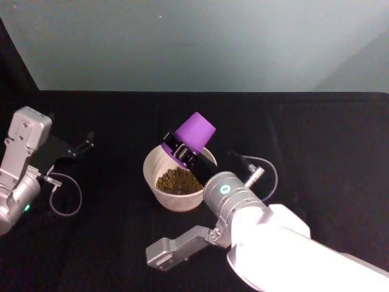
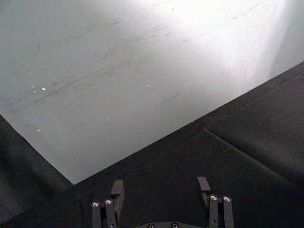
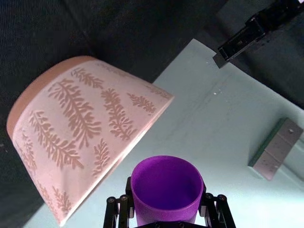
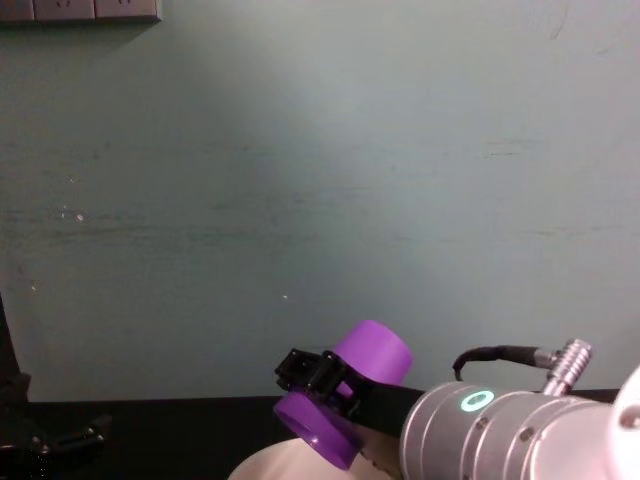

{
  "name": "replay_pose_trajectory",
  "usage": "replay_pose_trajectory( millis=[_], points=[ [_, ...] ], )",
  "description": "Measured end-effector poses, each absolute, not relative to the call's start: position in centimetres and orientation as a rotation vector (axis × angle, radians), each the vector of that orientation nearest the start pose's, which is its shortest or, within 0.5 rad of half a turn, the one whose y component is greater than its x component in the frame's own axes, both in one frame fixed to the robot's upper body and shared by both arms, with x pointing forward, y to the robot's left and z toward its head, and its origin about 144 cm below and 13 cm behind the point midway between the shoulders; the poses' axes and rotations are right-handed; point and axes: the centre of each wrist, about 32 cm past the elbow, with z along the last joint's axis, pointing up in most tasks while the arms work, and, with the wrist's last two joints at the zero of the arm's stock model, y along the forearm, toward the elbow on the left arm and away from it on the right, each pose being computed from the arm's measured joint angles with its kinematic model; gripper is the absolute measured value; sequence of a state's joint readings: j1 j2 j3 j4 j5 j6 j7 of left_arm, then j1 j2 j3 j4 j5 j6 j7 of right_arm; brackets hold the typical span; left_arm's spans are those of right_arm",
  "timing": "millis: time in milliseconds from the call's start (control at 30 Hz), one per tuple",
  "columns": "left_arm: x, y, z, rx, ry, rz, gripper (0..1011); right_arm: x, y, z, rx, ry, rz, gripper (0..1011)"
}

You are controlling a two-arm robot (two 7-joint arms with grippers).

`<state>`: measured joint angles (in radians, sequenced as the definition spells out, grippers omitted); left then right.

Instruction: Pick up the cup and pour the mung beans from the cup into the bowl.

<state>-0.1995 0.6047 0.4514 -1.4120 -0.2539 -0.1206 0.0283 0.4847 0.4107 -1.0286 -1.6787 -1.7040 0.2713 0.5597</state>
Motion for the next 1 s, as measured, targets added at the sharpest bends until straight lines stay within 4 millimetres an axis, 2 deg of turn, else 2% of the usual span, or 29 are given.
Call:
replay_pose_trajectory(
  millis=[300,600,800,900,1000],
  points=[
    [48.9,31.0,114.0,0.304,-0.285,1.248,1000,44.5,-7.3,120.3,-1.416,-1.932,-0.348,731],
    [48.9,31.0,114.0,0.304,-0.285,1.248,1000,44.6,-7.9,120.9,-1.357,-1.874,-0.406,731],
    [48.9,31.0,114.0,0.305,-0.285,1.248,1000,45.0,-10.0,122.1,-1.177,-1.675,-0.59,732],
    [48.9,31.0,114.0,0.304,-0.285,1.248,1000,45.6,-12.6,122.6,-1.016,-1.483,-0.745,731],
    [48.9,31.0,114.0,0.304,-0.285,1.248,1000,46.0,-14.0,122.8,-0.926,-1.382,-0.814,732]
  ],
)
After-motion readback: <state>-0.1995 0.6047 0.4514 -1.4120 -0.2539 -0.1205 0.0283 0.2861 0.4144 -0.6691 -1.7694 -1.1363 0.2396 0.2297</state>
